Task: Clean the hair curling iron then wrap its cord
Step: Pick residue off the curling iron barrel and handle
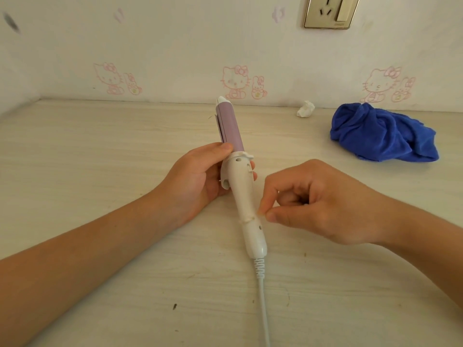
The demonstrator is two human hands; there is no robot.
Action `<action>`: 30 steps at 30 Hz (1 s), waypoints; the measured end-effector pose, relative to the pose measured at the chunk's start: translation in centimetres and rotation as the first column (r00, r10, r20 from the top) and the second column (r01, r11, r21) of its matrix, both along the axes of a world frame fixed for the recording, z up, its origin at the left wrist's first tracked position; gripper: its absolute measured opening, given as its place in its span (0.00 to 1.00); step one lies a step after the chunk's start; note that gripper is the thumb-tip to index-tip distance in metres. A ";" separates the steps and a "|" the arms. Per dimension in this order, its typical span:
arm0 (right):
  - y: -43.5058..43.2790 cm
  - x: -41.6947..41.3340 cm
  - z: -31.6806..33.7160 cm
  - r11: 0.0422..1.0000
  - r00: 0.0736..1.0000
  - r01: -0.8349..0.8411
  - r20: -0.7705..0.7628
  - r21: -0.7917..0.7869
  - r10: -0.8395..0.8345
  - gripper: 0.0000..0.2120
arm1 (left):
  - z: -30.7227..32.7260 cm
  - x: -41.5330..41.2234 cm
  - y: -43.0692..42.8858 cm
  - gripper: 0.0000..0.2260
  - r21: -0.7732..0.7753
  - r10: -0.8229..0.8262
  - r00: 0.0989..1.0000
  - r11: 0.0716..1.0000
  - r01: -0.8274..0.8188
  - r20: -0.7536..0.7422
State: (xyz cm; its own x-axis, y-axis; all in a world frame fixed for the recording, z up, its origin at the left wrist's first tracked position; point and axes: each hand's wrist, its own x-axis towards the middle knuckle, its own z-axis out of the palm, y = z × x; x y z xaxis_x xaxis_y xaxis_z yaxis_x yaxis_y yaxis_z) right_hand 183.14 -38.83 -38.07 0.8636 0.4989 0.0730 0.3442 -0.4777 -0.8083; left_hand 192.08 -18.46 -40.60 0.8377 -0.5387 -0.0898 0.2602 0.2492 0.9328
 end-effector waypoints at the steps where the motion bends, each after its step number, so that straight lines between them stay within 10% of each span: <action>1: 0.0 0.0 0.0 1.000 1.000 0.002 0.001 -0.001 -0.002 0.08 | 0.0 0.0 -0.1 0.17 0.001 0.000 1.000 1.000 0.000 0.002; 30: 0.4 0.0 -0.5 0.989 0.974 0.127 0.178 0.078 -0.139 0.06 | -0.7 0.2 0.0 0.18 0.010 -0.026 0.995 1.000 0.025 0.095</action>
